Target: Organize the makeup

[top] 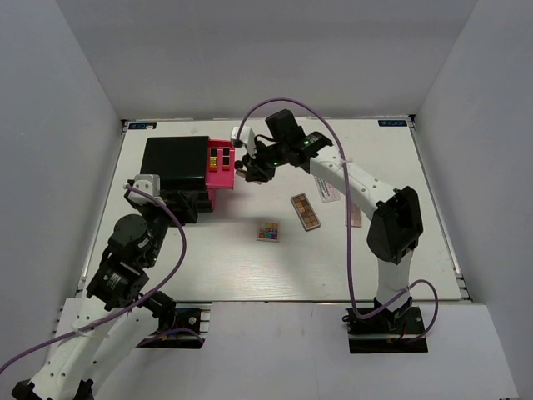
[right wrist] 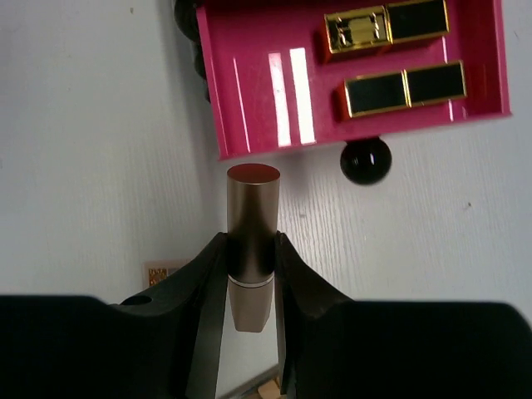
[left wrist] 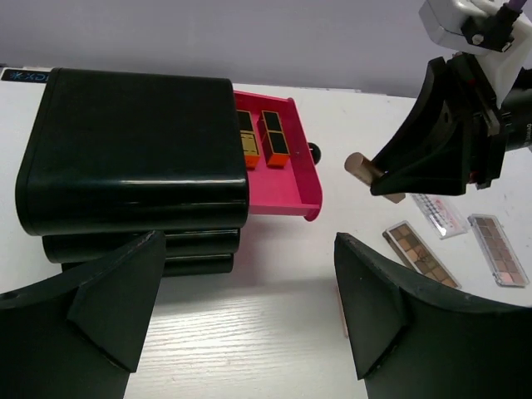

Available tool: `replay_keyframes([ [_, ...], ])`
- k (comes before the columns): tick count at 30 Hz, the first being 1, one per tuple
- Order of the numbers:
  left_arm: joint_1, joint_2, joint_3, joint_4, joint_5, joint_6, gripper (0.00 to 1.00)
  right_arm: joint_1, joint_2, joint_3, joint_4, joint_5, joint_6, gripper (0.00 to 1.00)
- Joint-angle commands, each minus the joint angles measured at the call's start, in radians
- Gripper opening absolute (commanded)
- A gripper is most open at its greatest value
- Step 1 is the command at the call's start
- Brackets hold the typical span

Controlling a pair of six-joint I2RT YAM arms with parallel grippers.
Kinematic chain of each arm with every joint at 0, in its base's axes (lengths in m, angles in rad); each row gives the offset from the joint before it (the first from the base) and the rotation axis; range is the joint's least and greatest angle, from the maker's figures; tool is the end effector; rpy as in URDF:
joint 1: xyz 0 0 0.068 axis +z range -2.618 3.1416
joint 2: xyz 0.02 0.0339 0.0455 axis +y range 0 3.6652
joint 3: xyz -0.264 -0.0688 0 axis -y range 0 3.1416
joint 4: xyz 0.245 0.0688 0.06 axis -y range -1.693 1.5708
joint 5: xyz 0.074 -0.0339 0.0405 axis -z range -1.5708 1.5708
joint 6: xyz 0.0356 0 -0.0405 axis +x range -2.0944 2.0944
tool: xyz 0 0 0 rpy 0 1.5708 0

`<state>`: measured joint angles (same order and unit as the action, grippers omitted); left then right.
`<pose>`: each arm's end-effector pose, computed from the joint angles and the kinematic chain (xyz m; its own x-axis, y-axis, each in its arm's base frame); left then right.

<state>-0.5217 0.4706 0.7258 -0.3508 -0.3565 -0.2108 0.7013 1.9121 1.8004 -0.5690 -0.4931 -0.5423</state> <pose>0.1046 -0.0458 0.3429 -0.1156 -0.1597 -0.9804 0.1448 0.9737 -0.1757 0.3256 0.2970 0.3283 0.0265 -0.5726 -0.8194 -0.9757 0.1636 -0.1459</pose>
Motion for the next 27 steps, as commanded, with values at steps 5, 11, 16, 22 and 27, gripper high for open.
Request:
replay_keyframes([
  [5, 0.002, 0.013, -0.009, 0.004, -0.068, -0.006, 0.92, 0.064, 0.088, 0.263, 0.055, -0.002, -0.015, 0.04],
  [11, 0.002, 0.007, -0.011, 0.007, -0.082, -0.006, 0.92, 0.096, 0.102, 0.234, 0.147, -0.005, -0.024, 0.03],
  [16, 0.002, 0.007, -0.009, 0.004, -0.09, -0.004, 0.92, 0.122, 0.162, 0.286, 0.182, -0.018, -0.025, 0.03],
  [22, 0.002, -0.001, -0.011, 0.004, -0.093, -0.006, 0.92, 0.139, 0.214, 0.301, 0.225, -0.002, -0.041, 0.03],
  [27, 0.002, -0.007, -0.011, 0.004, -0.09, -0.007, 0.92, 0.136, 0.226, 0.292, 0.227, 0.024, -0.061, 0.03],
])
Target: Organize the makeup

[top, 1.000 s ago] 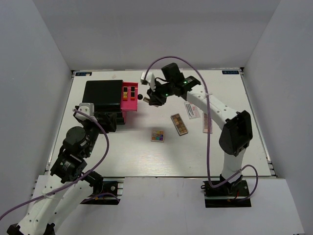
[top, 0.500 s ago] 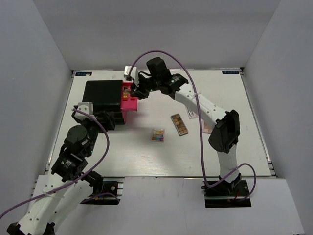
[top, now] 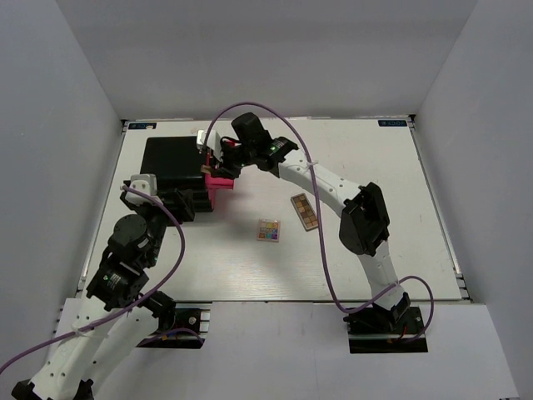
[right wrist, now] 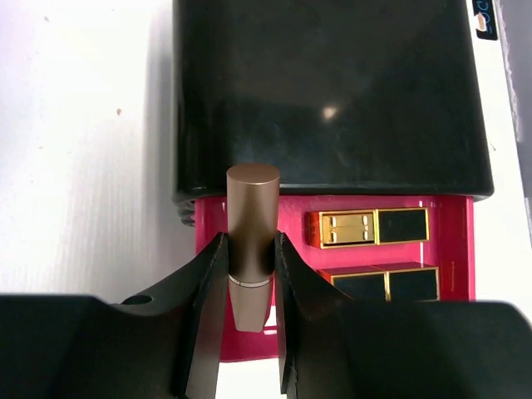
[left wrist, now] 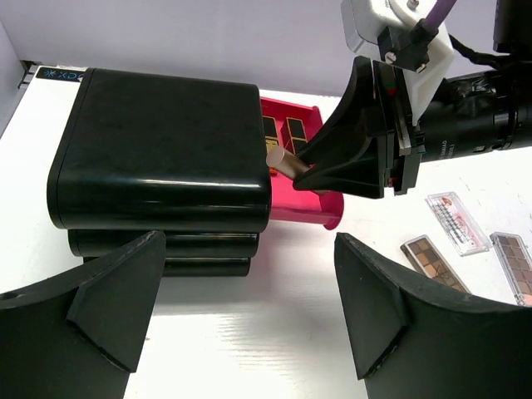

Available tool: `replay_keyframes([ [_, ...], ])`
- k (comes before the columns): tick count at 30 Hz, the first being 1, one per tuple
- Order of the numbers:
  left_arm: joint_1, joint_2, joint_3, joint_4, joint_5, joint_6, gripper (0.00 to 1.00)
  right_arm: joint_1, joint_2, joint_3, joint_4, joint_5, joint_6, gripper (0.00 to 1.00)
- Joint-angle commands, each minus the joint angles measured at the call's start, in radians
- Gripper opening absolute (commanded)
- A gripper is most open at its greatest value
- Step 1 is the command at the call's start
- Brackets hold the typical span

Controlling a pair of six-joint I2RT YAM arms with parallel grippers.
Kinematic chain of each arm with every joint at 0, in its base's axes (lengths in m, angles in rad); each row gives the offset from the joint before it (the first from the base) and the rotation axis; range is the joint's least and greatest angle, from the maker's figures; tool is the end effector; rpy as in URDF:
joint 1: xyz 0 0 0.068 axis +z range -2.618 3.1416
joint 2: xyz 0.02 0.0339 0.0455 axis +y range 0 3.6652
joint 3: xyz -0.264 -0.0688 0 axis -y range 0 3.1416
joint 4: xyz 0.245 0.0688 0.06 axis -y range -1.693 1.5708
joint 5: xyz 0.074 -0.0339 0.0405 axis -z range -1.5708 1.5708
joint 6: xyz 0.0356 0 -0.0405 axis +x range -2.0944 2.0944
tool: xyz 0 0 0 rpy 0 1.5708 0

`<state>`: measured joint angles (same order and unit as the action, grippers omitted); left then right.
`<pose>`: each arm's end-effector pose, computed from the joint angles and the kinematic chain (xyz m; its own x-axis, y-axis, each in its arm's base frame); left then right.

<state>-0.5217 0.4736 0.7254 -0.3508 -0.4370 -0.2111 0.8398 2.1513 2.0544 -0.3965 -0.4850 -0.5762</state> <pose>0.1056 -0.0433 0.3426 -0.1019 -0.1604 -0.9818 0.0665 0.9836 -0.1676 0.3264 0.3888 0.3203 0.2431 -0.4509 -0.8588 -0.9544 0.0468 -0.2947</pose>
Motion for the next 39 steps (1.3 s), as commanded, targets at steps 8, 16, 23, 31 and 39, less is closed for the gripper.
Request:
replay_keyframes([
  [8, 0.002, -0.012, -0.011, 0.006, -0.006, -0.005, 0.92, -0.004, -0.016, 0.001, 0.051, 0.051, -0.06, 0.03],
  [16, 0.002, -0.016, -0.011, 0.004, -0.011, -0.007, 0.92, -0.007, -0.028, -0.042, 0.045, 0.069, -0.076, 0.04],
  [23, 0.002, -0.021, -0.012, 0.004, -0.016, -0.007, 0.92, -0.005, -0.03, -0.046, 0.045, 0.086, -0.077, 0.09],
  [31, 0.002, -0.021, -0.012, 0.003, -0.019, -0.008, 0.92, -0.002, -0.042, -0.079, 0.054, 0.109, -0.08, 0.21],
  [39, 0.002, -0.024, -0.012, 0.003, -0.025, -0.01, 0.92, -0.001, -0.057, -0.056, 0.058, 0.102, -0.051, 0.5],
])
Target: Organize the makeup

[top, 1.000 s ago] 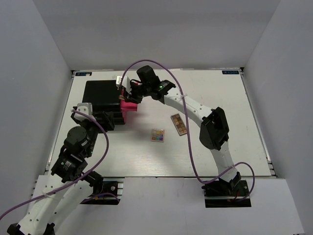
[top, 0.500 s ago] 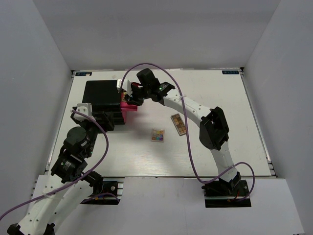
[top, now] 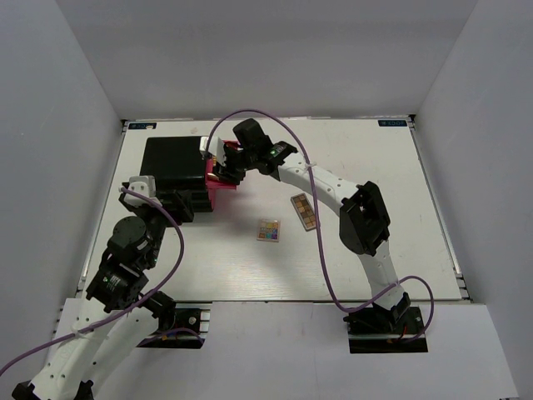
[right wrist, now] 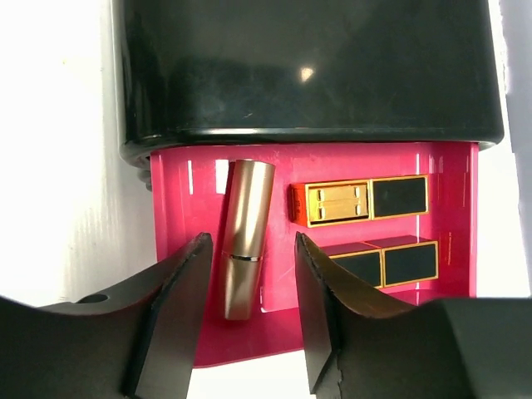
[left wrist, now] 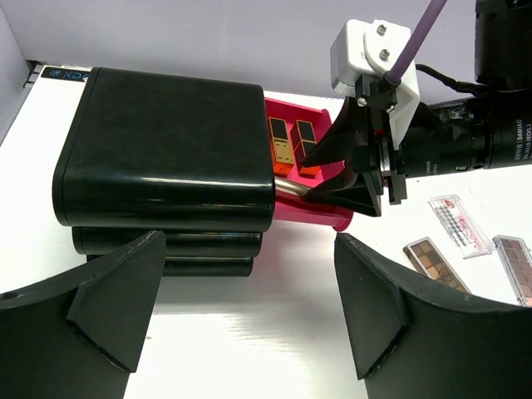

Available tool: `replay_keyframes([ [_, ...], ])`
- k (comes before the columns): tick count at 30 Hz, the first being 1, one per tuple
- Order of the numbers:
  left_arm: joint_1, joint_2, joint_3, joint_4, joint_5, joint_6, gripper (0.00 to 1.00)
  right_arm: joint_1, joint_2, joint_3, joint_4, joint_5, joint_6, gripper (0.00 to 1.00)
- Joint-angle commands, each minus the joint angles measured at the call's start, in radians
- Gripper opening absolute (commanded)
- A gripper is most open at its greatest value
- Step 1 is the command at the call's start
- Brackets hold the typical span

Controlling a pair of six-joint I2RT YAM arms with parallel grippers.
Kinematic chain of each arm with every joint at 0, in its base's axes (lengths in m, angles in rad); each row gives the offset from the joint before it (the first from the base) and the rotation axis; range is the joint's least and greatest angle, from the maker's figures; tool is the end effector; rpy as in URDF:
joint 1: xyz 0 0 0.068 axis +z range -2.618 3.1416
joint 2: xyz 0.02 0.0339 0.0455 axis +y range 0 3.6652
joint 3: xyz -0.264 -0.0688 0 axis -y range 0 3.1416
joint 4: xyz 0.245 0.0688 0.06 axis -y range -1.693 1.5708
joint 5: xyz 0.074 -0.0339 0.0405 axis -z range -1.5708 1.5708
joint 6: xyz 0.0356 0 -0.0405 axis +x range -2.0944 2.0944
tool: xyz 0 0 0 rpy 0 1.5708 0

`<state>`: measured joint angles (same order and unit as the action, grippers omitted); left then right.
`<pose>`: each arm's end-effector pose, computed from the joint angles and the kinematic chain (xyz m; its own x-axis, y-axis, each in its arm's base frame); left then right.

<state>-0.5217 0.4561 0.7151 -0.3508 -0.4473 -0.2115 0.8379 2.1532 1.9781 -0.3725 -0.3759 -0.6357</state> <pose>0.1031 -0.0415 0.3408 -0.0936 -0.1645 -0.9819 0.0575 0.9837 -0.1703 0.3304 0.3866 0.2946 0.2547 -0.5426 -0.8005 -0.9318 0.0835 -0.3531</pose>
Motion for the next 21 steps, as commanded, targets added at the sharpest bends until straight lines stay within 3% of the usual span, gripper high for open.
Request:
replay_keyframes([
  [1, 0.002, -0.007, -0.002, 0.003, -0.014, -0.009, 0.92, 0.001, -0.059, 0.027, 0.034, -0.015, 0.016, 0.51],
  [4, 0.002, -0.007, -0.002, 0.003, -0.016, -0.009, 0.92, 0.001, -0.065, 0.057, 0.034, -0.032, 0.039, 0.5],
  [9, 0.002, -0.005, -0.003, 0.003, -0.03, -0.012, 0.92, -0.006, -0.104, 0.091, 0.061, -0.063, 0.116, 0.17],
  [12, 0.002, 0.013, -0.003, 0.0, -0.068, -0.019, 0.9, -0.016, -0.159, 0.073, 0.107, -0.019, 0.186, 0.02],
  [14, 0.002, 0.042, 0.007, -0.011, -0.123, -0.037, 0.86, -0.025, -0.182, 0.05, 0.145, 0.064, 0.249, 0.0],
  [17, 0.012, 0.139, 0.05, -0.024, -0.168, -0.054, 0.69, -0.071, -0.21, -0.005, 0.201, 0.215, 0.37, 0.0],
  [19, 0.025, 0.231, 0.082, -0.022, -0.16, -0.058, 0.53, -0.104, -0.214, -0.033, 0.201, 0.264, 0.448, 0.0],
  [21, 0.043, 0.298, 0.145, -0.017, -0.116, -0.063, 0.44, -0.137, -0.222, -0.091, 0.208, 0.267, 0.497, 0.0],
])
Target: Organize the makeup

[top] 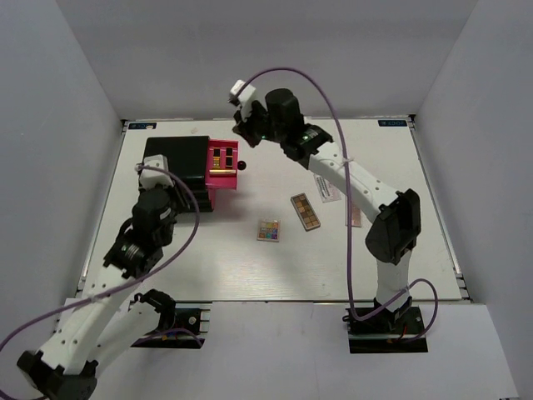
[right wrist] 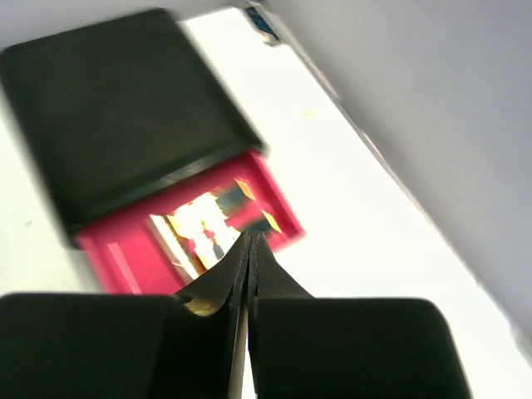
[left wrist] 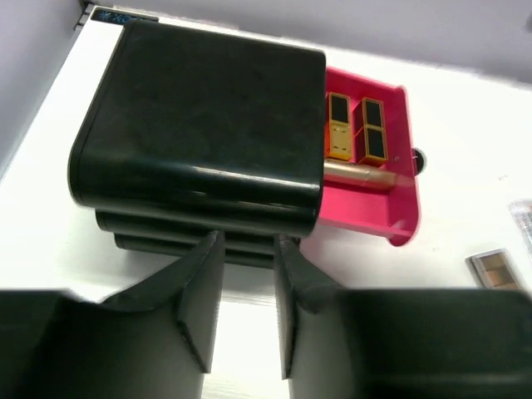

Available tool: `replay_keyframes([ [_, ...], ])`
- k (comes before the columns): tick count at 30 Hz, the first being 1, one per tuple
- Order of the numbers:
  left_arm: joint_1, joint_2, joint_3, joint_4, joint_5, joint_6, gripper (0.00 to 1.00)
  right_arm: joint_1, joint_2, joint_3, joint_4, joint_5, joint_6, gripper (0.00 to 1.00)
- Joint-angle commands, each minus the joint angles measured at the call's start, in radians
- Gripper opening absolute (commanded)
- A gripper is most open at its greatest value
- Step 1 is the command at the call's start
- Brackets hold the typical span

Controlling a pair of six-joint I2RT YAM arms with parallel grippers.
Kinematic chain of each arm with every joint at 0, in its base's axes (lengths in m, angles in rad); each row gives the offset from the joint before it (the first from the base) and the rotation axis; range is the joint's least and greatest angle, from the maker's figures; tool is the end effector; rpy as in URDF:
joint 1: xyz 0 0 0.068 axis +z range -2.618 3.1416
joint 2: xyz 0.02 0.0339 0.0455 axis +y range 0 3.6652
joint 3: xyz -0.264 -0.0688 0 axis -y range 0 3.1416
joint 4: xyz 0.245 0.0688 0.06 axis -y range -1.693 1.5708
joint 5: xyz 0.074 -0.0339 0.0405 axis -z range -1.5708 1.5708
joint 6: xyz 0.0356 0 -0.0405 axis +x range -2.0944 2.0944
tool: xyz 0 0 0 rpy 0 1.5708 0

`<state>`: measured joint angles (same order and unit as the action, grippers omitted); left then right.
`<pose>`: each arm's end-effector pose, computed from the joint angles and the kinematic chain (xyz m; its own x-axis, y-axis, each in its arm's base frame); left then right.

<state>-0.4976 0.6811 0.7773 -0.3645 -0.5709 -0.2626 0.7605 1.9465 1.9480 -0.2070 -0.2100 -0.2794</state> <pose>0.1438 -0.0562 0.3354 -0.2104 -0.1343 -0.9684 -0.1148 0.9871 -0.1120 0.3342 0.3282 0.3972 0.0846 -0.2918 -0.9527 -0.8309 0.5071 -0.2291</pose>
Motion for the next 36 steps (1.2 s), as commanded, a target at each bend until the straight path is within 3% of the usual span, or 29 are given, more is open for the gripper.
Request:
replay_keyframes([
  [1, 0.031, 0.15, 0.112, -0.002, 0.023, -0.02, 0.39, -0.079, -0.021, -0.084, 0.049, 0.101, 0.179, 0.0],
  [6, 0.103, 0.423, 0.372, -0.04, 0.184, -0.027, 0.42, -0.133, -0.053, -0.222, 0.098, 0.052, 0.256, 0.0],
  [12, 0.281, 0.696, 0.661, -0.163, 0.393, -0.029, 0.82, -0.15, -0.04, -0.27, 0.109, -0.002, 0.258, 0.0],
  [15, 0.397, 0.778, 0.761, -0.212, 0.466, -0.036, 0.86, -0.15, 0.0, -0.248, 0.084, -0.037, 0.269, 0.0],
  [19, 0.542, 0.759, 0.655, -0.174, 0.545, -0.087, 0.87, -0.15, 0.046, -0.186, 0.051, -0.045, 0.296, 0.0],
  [25, 0.666, 0.655, 0.482, -0.073, 0.569, -0.142, 0.94, -0.139, 0.111, -0.143, 0.035, -0.019, 0.305, 0.0],
  [36, 0.752, 0.624, 0.346, 0.025, 0.771, -0.19, 0.97, -0.11, 0.219, -0.028, 0.012, -0.037, 0.329, 0.0],
])
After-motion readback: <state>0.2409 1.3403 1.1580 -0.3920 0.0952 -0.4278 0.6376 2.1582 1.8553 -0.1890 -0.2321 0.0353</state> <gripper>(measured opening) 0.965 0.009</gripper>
